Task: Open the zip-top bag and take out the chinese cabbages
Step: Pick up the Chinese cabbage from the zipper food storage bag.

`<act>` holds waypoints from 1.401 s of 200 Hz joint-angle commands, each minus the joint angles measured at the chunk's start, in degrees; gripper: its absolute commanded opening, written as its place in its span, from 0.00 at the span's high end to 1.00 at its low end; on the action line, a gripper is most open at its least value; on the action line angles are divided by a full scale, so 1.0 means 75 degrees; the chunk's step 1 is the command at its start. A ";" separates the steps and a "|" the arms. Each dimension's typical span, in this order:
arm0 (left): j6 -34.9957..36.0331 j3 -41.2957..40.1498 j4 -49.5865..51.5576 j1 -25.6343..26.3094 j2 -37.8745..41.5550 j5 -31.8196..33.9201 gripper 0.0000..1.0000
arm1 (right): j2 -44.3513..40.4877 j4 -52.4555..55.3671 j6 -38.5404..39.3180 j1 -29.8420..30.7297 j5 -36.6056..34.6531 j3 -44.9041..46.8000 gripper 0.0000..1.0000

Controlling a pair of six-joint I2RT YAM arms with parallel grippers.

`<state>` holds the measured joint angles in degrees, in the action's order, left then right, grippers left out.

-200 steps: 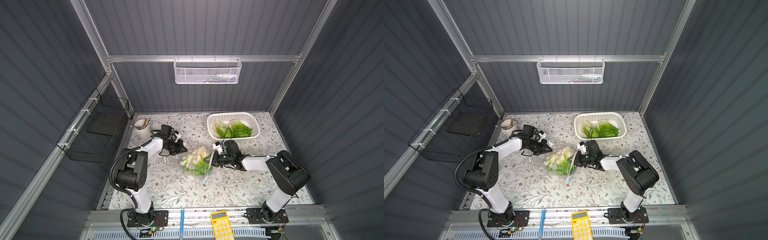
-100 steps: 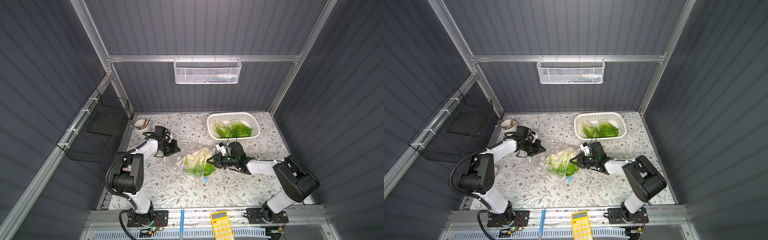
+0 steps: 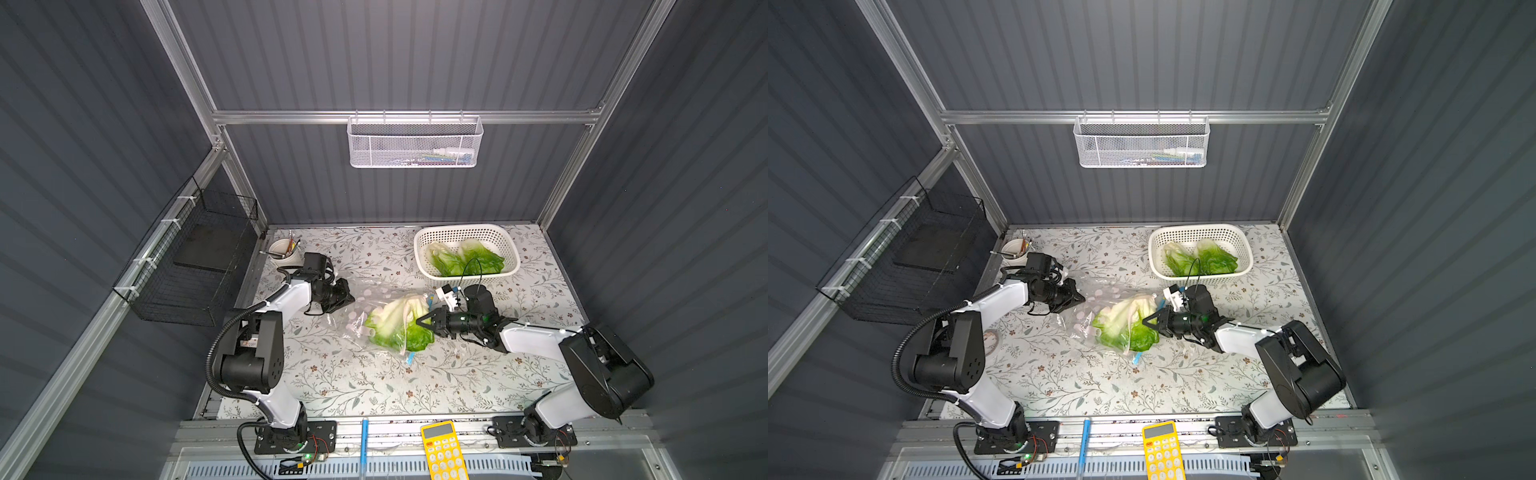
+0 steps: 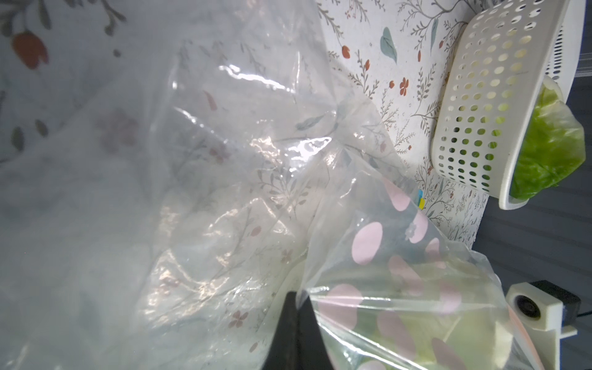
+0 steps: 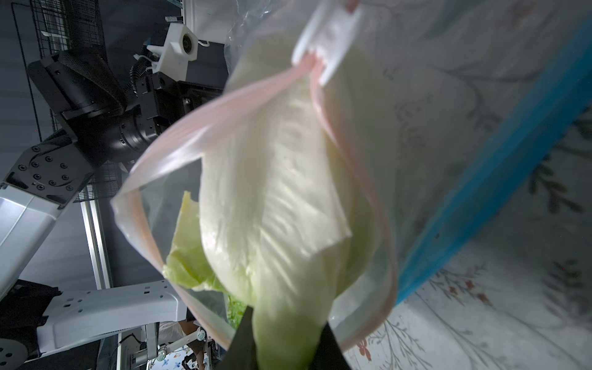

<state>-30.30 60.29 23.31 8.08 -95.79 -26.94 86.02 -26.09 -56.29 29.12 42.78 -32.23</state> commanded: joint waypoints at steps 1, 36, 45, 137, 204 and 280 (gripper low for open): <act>-0.0096 -0.0041 0.0131 -0.0280 0.0278 0.0749 1.00 | -0.0342 0.0254 0.0182 -0.0178 -0.0057 0.0100 1.00; -0.0169 -0.0070 0.0137 -0.0360 0.0296 0.0797 1.00 | -0.0768 0.0717 0.0406 -0.0239 -0.0179 0.0153 1.00; -0.0190 -0.0081 0.0135 -0.0379 0.0303 0.0808 1.00 | -0.0856 0.0823 0.0447 -0.0248 -0.0221 0.0171 1.00; -0.0317 -0.0164 0.0166 -0.0526 0.0397 0.1023 1.00 | -0.1761 0.1306 0.0732 -0.0310 -0.0441 0.0529 1.00; -0.0310 -0.0176 0.0112 -0.0561 0.0399 0.0994 1.00 | -0.2660 0.1697 0.0968 -0.0329 -0.1071 0.0536 1.00; -0.0239 -0.0117 0.0128 -0.0561 0.0338 0.0860 1.00 | -0.3417 0.2618 0.1279 -0.0467 -0.1946 0.0264 1.00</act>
<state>-32.21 59.40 24.10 3.81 -93.95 -20.34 62.63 -8.82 -48.45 26.48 31.59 -28.40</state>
